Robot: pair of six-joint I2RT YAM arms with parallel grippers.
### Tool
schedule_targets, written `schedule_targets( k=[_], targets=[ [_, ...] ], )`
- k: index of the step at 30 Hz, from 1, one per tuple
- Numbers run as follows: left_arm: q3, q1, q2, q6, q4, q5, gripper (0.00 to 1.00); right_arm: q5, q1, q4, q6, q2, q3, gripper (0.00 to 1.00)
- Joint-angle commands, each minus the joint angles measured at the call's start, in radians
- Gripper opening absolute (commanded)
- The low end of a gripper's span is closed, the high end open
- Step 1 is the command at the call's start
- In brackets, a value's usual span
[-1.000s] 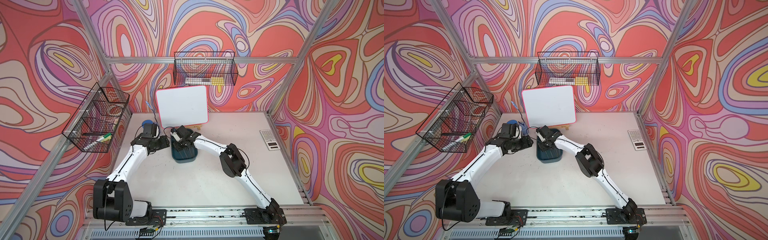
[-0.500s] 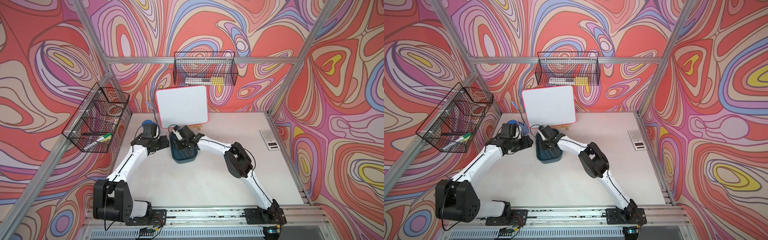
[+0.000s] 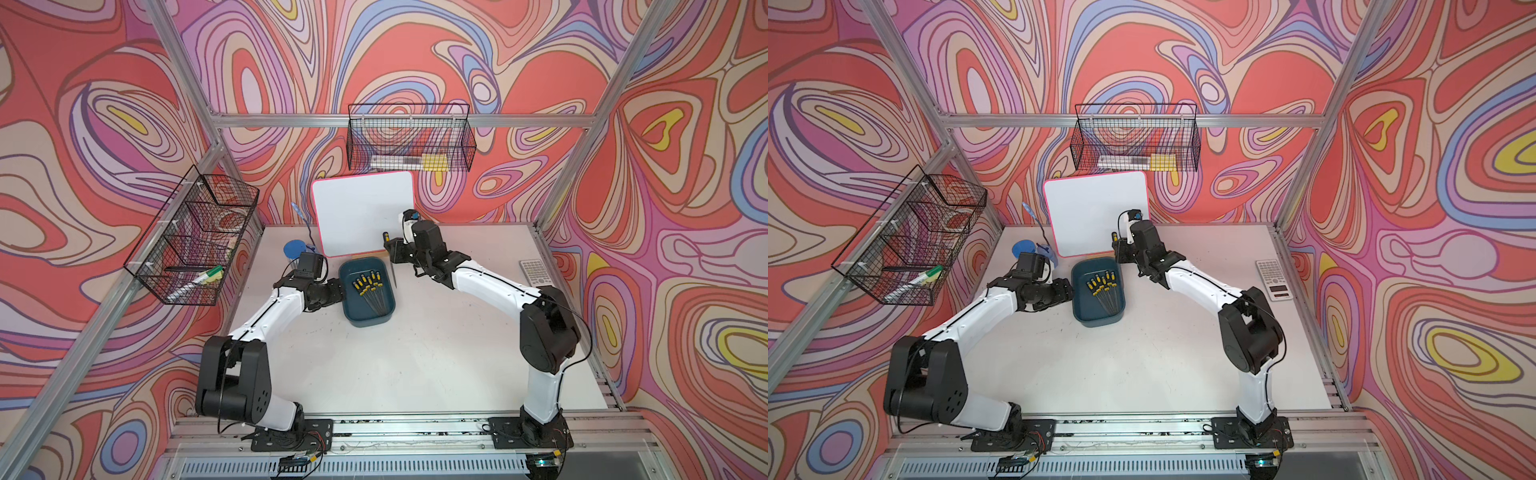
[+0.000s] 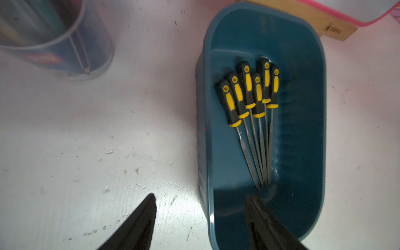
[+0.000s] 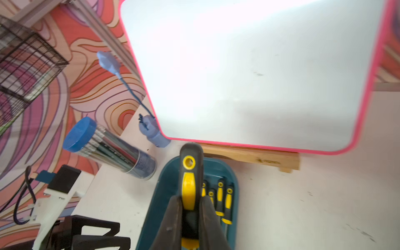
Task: Take the file tool out of the storage box
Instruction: Pick up the file tool from the storage box, then place the file tool at the center of the board.
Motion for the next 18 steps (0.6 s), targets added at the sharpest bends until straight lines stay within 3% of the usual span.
schedule_targets(
  k=[1,5,11,18],
  targets=[
    [0.045,-0.015,0.054,-0.001,0.032,0.018,0.67,0.136,-0.025,-0.128,-0.041,-0.023,-0.069,0.07],
    [0.088,-0.021,0.130,0.011,0.021,0.011,0.60,0.195,-0.041,-0.169,-0.060,-0.048,-0.173,0.07],
    [0.130,-0.029,0.190,0.033,-0.005,-0.008,0.30,0.205,-0.044,-0.179,-0.037,-0.049,-0.269,0.06],
    [0.124,-0.029,0.199,0.048,-0.021,-0.026,0.16,0.241,-0.045,-0.220,0.010,0.002,-0.289,0.05]
  ],
)
